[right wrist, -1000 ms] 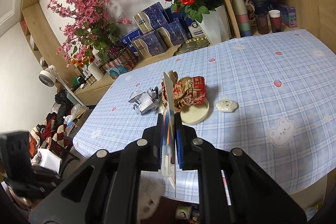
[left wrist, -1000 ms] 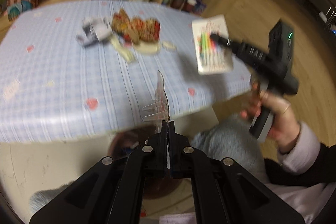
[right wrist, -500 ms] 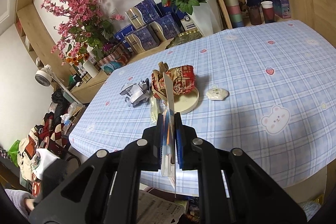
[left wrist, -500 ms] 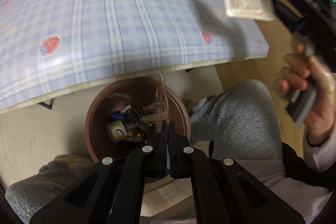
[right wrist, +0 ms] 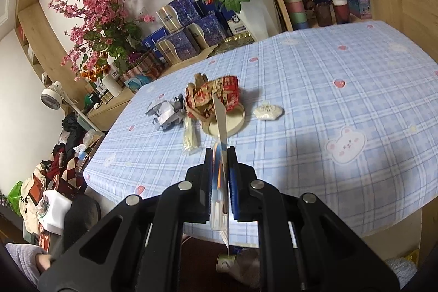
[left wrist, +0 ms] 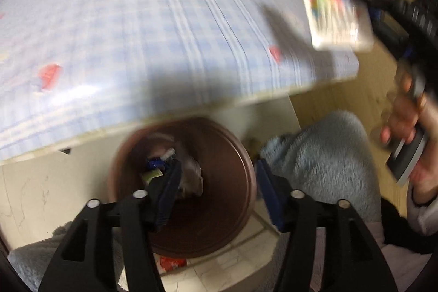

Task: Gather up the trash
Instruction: 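Drop the wrapper and candle packet into the bin, opening both tools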

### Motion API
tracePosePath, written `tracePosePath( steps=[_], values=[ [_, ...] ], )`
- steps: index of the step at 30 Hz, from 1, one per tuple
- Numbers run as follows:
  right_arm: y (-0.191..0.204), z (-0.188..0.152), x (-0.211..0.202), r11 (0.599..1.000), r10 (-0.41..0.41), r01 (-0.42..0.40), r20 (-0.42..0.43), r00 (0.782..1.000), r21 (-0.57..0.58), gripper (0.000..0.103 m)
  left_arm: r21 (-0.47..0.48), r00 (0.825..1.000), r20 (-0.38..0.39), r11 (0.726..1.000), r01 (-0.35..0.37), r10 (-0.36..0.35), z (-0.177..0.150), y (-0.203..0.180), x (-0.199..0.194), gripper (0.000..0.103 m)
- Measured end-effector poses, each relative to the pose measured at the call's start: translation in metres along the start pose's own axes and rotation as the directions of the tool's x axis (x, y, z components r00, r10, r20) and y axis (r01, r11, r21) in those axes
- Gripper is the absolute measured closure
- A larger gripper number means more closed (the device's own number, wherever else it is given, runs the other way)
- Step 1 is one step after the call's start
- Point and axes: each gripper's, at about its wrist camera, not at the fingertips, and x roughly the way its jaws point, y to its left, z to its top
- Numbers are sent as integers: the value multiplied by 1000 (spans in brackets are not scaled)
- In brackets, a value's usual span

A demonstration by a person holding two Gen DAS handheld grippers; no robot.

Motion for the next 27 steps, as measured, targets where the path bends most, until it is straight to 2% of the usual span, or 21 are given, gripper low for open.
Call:
tracePosePath(
  steps=[3, 6, 10, 15, 16, 19, 23, 27],
  values=[
    [2, -7, 3, 1000, 10, -10, -20, 1000, -3, 89, -54, 993, 115, 998, -31, 37, 2, 12, -30, 27],
    [7, -13, 7, 999, 25, -26, -43, 999, -18, 89, -122, 966, 242, 990, -67, 95, 2, 25, -64, 12],
    [23, -23, 16, 995, 52, -59, -91, 994, -81, 89, -200, 900, 386, 971, -133, 203, 0, 39, -109, 6],
    [49, -40, 30, 976, 90, -122, -175, 980, -180, 89, -242, 815, 468, 937, -253, 341, -5, 49, -143, 6],
    [54, -44, 33, 972, 98, -135, -193, 976, -191, 89, -245, 804, 474, 931, -270, 358, -5, 51, -146, 6],
    [68, -60, 45, 961, 113, -174, -266, 957, -216, 89, -260, 788, 473, 917, -302, 394, -5, 55, -151, 6],
    [83, -83, 61, 946, 103, -206, -369, 924, -251, 89, -289, 791, 458, 909, -299, 406, -10, 62, -146, 6],
    [95, -109, 78, 923, 10, -183, -455, 891, -338, 89, -305, 794, 450, 906, -294, 409, -17, 67, -146, 6]
  ],
)
